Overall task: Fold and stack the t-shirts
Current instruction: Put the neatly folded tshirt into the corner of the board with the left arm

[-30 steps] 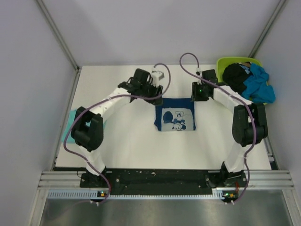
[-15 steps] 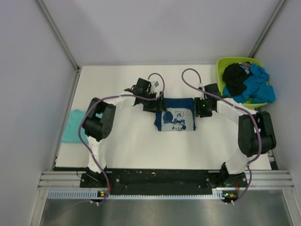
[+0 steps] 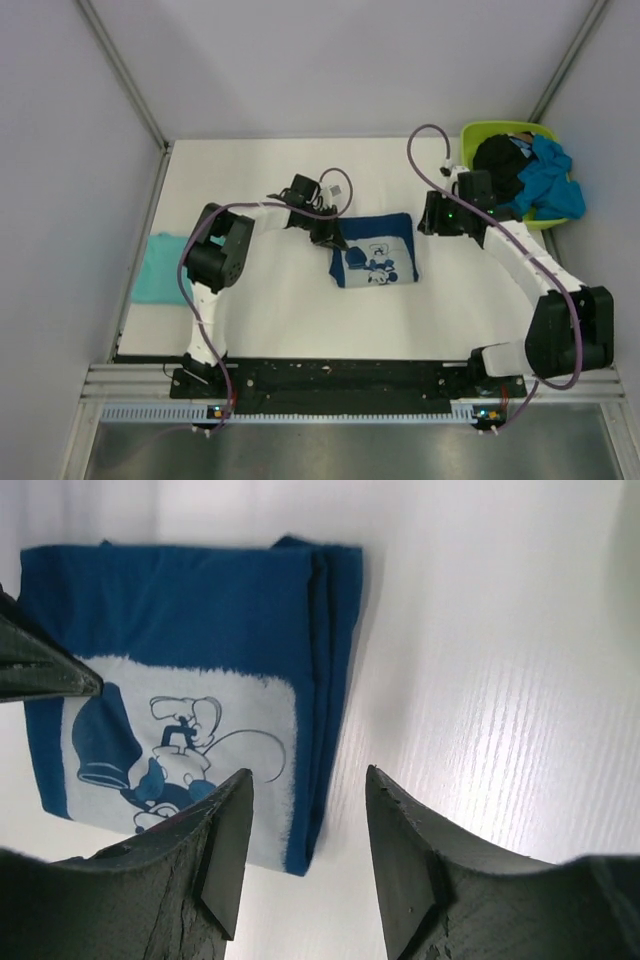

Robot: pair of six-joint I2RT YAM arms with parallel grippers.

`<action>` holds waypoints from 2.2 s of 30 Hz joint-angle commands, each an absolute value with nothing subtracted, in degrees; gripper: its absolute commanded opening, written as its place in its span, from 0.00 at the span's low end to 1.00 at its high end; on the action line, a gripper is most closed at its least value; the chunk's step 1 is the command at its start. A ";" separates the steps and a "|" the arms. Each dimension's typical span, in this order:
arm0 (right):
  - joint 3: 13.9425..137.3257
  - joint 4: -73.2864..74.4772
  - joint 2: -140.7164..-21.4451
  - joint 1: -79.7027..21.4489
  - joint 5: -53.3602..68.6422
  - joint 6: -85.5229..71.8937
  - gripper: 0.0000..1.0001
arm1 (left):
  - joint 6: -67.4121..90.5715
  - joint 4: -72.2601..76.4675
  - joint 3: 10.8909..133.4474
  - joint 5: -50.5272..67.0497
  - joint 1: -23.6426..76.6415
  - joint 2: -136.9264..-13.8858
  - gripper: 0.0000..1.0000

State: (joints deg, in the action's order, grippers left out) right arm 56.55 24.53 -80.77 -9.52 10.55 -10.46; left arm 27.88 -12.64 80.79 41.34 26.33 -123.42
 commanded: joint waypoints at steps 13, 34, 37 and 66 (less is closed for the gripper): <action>53.97 27.07 -66.27 -9.05 9.85 -4.40 0.51 | -23.99 -54.92 69.08 14.00 14.69 -93.53 0.00; 54.05 27.51 -64.78 -9.14 7.91 -2.02 0.51 | -33.13 -62.58 79.18 -16.61 -1.58 -79.10 0.00; 54.14 27.60 -64.95 -9.05 7.38 -1.93 0.51 | -33.40 -64.33 81.12 -14.59 -1.76 -78.84 0.00; 54.84 27.60 -65.74 -9.05 6.94 -1.14 0.52 | -39.46 -53.28 80.68 -19.51 -16.95 -88.40 0.00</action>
